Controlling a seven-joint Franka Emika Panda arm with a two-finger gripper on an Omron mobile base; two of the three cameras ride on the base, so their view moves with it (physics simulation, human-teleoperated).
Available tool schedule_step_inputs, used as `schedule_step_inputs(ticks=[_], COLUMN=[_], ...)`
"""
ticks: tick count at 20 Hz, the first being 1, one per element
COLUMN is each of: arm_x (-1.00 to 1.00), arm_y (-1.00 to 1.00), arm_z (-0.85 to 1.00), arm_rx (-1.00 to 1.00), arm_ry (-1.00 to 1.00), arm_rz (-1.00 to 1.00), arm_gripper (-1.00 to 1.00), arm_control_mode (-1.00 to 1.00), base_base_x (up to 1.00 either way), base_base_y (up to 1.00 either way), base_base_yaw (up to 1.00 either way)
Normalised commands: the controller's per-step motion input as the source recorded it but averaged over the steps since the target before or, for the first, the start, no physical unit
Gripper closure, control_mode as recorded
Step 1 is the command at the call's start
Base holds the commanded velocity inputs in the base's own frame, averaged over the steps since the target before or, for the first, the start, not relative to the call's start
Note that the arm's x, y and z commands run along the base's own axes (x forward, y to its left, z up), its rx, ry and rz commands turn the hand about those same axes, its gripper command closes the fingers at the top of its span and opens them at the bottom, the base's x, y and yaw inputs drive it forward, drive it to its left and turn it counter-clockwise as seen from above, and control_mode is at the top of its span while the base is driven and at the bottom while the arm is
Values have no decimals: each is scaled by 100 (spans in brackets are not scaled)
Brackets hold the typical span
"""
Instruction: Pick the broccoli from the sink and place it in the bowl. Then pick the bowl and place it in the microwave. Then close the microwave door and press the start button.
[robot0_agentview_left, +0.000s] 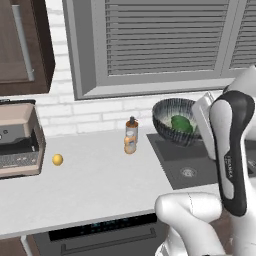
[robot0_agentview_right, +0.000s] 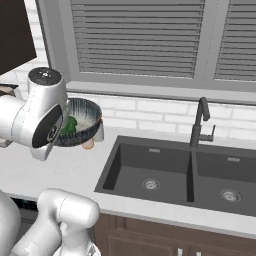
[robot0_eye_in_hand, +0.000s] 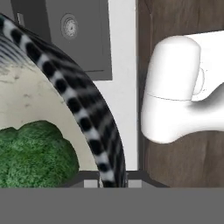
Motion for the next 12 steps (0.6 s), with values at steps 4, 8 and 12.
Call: schedule_step_inputs(ticks=[4,8,12], arm_x=[-61,-63,-33], arm_y=[0,0,0], arm_z=[56,56,31], arm_rx=[1,0,0], arm_ry=[-12,-3,0], arm_rz=[-1,-7,-7], arm_gripper=[100,100,100], arm_control_mode=[-100,-100,-100], base_base_x=[0,0,0], base_base_y=[0,0,0], base_base_yaw=[0,0,0])
